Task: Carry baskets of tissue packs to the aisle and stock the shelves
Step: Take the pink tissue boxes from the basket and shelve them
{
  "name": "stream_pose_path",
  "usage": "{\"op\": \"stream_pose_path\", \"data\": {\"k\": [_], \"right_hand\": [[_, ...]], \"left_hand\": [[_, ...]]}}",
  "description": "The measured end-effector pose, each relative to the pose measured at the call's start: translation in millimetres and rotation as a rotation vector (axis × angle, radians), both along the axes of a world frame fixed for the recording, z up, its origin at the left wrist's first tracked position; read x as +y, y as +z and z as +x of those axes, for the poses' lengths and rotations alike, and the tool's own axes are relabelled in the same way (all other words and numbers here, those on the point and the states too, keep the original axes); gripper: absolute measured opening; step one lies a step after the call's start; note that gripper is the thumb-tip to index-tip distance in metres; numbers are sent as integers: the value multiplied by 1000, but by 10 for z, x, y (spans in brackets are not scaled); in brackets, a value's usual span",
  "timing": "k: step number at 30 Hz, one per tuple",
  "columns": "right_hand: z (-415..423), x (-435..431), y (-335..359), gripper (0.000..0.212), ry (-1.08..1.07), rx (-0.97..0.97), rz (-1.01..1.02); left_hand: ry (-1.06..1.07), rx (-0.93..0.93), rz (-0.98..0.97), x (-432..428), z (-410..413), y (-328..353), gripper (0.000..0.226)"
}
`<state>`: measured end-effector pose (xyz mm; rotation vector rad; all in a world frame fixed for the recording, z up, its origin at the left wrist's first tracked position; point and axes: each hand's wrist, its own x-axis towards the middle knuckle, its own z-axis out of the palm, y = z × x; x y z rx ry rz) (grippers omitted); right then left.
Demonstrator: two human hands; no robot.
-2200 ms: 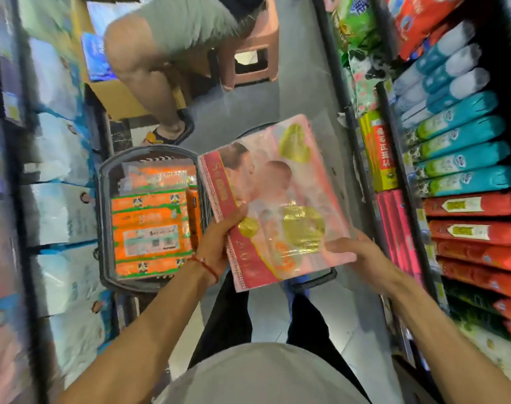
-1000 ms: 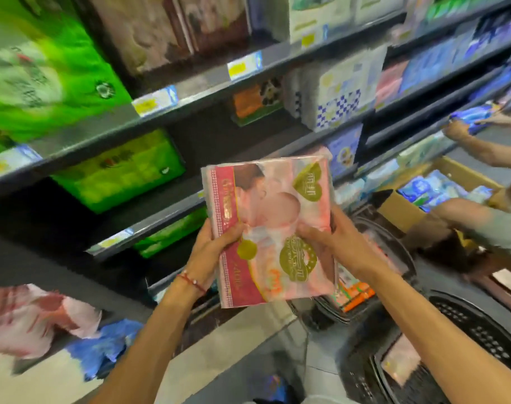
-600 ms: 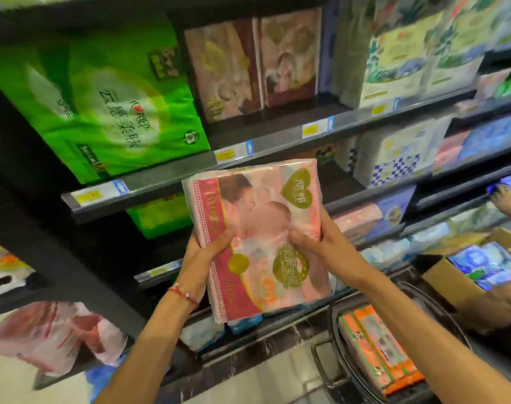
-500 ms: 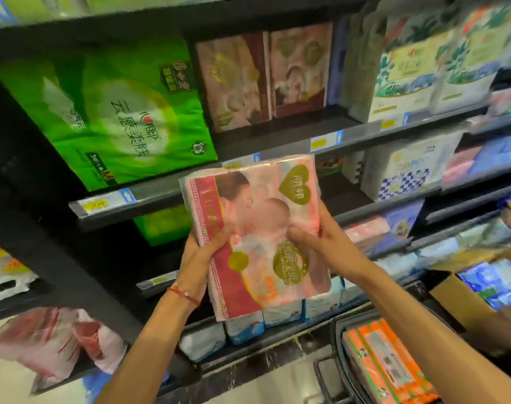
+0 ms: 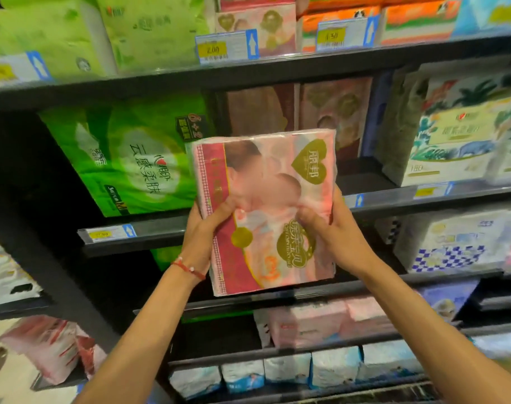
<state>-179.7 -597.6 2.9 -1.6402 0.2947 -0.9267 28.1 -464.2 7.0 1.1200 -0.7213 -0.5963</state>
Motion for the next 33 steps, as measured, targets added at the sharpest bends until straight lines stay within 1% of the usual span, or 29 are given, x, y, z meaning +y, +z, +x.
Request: {"op": "stream_pose_path", "data": {"k": [2,7,12,14,17,19,21,23,24,25,26,27,29,30,31,32,33], "right_hand": [[-48,-124,97,70,5,-41,-13],[-109,-403,298,70,-13,-84,-77],[-135,-503,450,71,-6,-122,-35],[-176,-537,480,70,15,-142,-18],[-279,-609,389,63,17,-54,-80],[-320,-535,212,57,-64,-69,42],[-263,-340,-56,58,-126,-104,228],[-120,-41,-307,74,-65,-90,441],[-26,121,-405,85,-1,-77,541],[74,305,-464,94,73,-71,608],[177,456,-503,98,127,-65,624],[272,587,-528,97,143,-84,628],[404,716,-586,87,81,-180,662],[437,726,-615,84,38,-223,665],[452,716,-635,85,-3,-254,656],[449,699,-642,86,-40,-274,629],[444,671,-635,90,-84,-281,600]], "left_hand": [[4,-44,-16,-94,-60,151,74],[32,-139,-42,-293,-179,510,73],[30,-31,-97,-382,-247,573,60],[31,-25,-125,-382,-238,527,63],[83,22,-187,-334,-217,472,82],[136,113,-249,-291,-202,429,89],[190,210,-308,-232,-197,362,92],[218,278,-345,-177,-244,255,80],[232,302,-361,-145,-294,186,78],[240,332,-369,-111,-339,108,83],[243,374,-372,-75,-383,19,92],[248,420,-367,-36,-417,-69,98],[233,458,-332,81,-455,-198,102],[202,449,-306,151,-430,-260,99],[152,439,-284,221,-384,-309,92],[108,433,-266,294,-326,-351,82],[106,412,-248,362,-264,-375,78]]}}
